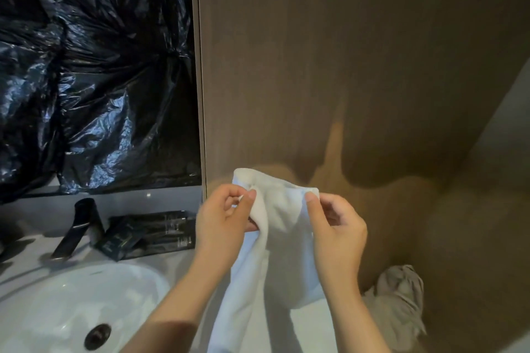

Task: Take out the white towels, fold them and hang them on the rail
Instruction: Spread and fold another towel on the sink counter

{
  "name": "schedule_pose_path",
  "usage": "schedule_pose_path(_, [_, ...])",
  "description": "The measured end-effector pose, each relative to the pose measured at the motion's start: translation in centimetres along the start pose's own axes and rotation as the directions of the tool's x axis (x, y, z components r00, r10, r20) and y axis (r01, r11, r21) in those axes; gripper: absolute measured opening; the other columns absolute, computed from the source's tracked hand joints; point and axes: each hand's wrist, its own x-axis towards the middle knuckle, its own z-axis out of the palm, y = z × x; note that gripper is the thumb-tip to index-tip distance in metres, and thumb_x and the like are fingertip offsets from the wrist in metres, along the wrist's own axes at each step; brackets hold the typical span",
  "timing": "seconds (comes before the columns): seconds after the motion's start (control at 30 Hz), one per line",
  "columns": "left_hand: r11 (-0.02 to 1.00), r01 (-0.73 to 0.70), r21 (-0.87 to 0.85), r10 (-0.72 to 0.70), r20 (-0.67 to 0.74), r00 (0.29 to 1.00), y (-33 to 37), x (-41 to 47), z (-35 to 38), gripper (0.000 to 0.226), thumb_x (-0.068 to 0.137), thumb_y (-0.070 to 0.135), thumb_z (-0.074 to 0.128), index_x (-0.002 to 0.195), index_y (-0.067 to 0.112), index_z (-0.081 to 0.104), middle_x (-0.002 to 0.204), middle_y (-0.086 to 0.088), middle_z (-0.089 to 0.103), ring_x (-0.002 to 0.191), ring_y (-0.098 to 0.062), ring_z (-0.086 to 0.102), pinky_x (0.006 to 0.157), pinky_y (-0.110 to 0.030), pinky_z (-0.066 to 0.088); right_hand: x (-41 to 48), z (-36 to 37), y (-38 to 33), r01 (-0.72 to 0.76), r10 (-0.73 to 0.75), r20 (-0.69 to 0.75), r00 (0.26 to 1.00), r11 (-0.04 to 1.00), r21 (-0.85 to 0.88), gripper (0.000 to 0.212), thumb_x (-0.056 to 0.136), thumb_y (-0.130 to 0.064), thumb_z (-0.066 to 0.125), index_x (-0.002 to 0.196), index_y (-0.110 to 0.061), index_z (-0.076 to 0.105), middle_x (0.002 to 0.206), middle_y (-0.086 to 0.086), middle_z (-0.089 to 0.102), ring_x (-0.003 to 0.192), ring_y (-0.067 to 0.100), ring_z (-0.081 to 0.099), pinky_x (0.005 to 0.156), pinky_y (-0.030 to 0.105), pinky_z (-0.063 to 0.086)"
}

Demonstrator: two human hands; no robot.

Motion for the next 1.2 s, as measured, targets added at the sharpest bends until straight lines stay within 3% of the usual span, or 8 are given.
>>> schedule_pose_path(0.1, [0.999,0.039,-0.022,-0.038,0.034,0.999,-0.8,-1.0,-0.2,0.01,0.092,0.01,0.063,0.09,0.0,0.064,0.082,-0.019,0.067,0.057,-0.011,0.066,0.055,-0.02,0.055,-1.2,0.7,0.5,-0.044,0.044,0.046,0.998,0.999,0.009,0.015,0.085,-0.014,0.074,0.072,-0.022,0.071,0.072,-0.002,0.067,0.065,0.007,0.059,0.06,0.01,0.043])
schedule_pose_path(0.27, [0.991,0.105,-0.079,-0.1,0.06,0.993,-1.1,-2.3,-1.1,0.006,0.092,0.01,0.063,0.095,0.006,0.067,0.088,-0.014,0.07,0.068,-0.014,0.07,0.06,-0.021,0.055,-2.9,1.6,0.3,-0.145,0.128,0.201,0.971,0.987,0.069,0.011,0.085,-0.015,0.074,0.076,-0.021,0.076,0.07,-0.003,0.07,0.064,0.006,0.06,0.06,0.014,0.047])
schedule_pose_path(0.47, [0.992,0.105,-0.076,-0.099,0.08,0.992,-0.2,-3.4,-1.5,0.006,0.09,0.01,0.065,0.093,0.006,0.068,0.083,-0.014,0.069,0.062,-0.013,0.067,0.061,-0.023,0.056,-3.5,2.1,-0.4,-0.119,0.109,0.11,0.988,0.989,0.085,0.013,0.084,-0.009,0.074,0.074,-0.018,0.075,0.067,-0.003,0.067,0.061,0.005,0.057,0.059,0.012,0.044])
schedule_pose_path(0.67, [0.989,0.128,-0.073,-0.122,0.08,0.989,-0.2,-3.2,-2.1,0.008,0.09,0.01,0.065,0.095,0.006,0.07,0.088,-0.013,0.071,0.073,-0.018,0.07,0.065,-0.02,0.055,-4.5,2.1,-0.9,-0.082,0.065,0.221,0.973,0.994,0.069,0.006,0.082,-0.022,0.074,0.084,-0.018,0.078,0.074,-0.011,0.069,0.072,0.01,0.065,0.062,0.011,0.047])
schedule_pose_path(0.77, [0.976,0.167,-0.139,-0.152,0.109,0.982,-0.1,-3.4,-2.6,0.009,0.09,0.006,0.064,0.096,0.004,0.071,0.087,-0.014,0.073,0.074,-0.019,0.071,0.065,-0.02,0.056,-4.1,1.5,-1.1,-0.134,0.095,0.349,0.932,0.987,0.09,0.019,0.08,-0.033,0.067,0.086,-0.019,0.079,0.075,-0.01,0.071,0.07,0.009,0.066,0.063,0.012,0.049])
schedule_pose_path(0.9, [0.958,0.185,-0.22,-0.155,0.146,0.977,0.1,-3.5,-3.3,0.009,0.089,0.003,0.064,0.094,0.001,0.071,0.086,-0.016,0.075,0.077,-0.024,0.073,0.072,-0.028,0.06,-3.2,0.7,-1.3,-0.303,0.163,0.541,0.825,0.936,0.18,0.018,0.089,-0.019,0.062,0.103,-0.018,0.074,0.083,0.002,0.075,0.075,0.017,0.071,0.067,0.024,0.057])
schedule_pose_path(1.03, [0.958,0.159,-0.237,-0.119,0.175,0.977,0.6,-3.5,-3.5,0.01,0.088,0.002,0.063,0.094,-0.002,0.07,0.087,-0.018,0.074,0.078,-0.026,0.072,0.072,-0.028,0.059,-2.4,0.1,-1.7,-0.339,0.124,0.645,0.754,0.915,0.22,0.036,0.086,-0.019,0.062,0.121,-0.023,0.065,0.077,0.004,0.069,0.069,0.018,0.069,0.068,0.025,0.058])
schedule_pose_path(1.2, [0.933,0.17,-0.316,-0.09,0.252,0.964,1.4,-3.6,-3.5,0.012,0.087,0.005,0.062,0.094,-0.002,0.07,0.087,-0.019,0.074,0.08,-0.033,0.073,0.073,-0.032,0.06,-1.7,0.1,-2.2,-0.31,0.07,0.638,0.767,0.911,0.273,0.032,0.081,-0.016,0.065,0.113,-0.016,0.071,0.073,0.009,0.064,0.062,0.015,0.062,0.064,0.021,0.055])
